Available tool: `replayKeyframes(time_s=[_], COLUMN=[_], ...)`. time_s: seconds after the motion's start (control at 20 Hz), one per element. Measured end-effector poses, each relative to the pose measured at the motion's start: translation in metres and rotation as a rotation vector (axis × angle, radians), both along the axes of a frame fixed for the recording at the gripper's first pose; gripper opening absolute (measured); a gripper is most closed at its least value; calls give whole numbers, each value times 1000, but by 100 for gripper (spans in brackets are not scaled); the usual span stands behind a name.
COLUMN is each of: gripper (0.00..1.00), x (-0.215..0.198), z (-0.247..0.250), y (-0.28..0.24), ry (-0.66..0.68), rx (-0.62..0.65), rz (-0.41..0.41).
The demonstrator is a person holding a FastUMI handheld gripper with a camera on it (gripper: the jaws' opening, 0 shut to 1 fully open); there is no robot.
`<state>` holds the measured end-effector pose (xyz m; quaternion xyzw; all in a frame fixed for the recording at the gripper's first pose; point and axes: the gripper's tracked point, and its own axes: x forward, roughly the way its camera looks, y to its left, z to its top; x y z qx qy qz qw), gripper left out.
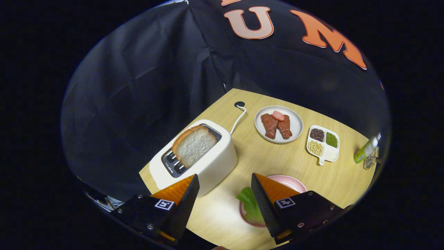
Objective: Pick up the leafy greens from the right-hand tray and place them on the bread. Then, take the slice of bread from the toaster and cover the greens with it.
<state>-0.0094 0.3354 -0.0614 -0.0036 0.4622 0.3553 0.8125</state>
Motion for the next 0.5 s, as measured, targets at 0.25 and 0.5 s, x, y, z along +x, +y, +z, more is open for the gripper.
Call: replayKeyframes(time_s=[0.25,0.5], gripper=[92,92], x=[-5,2], z=[12,15], y=[54,83], ry=[48,97], rx=[21,4], rz=[54,38])
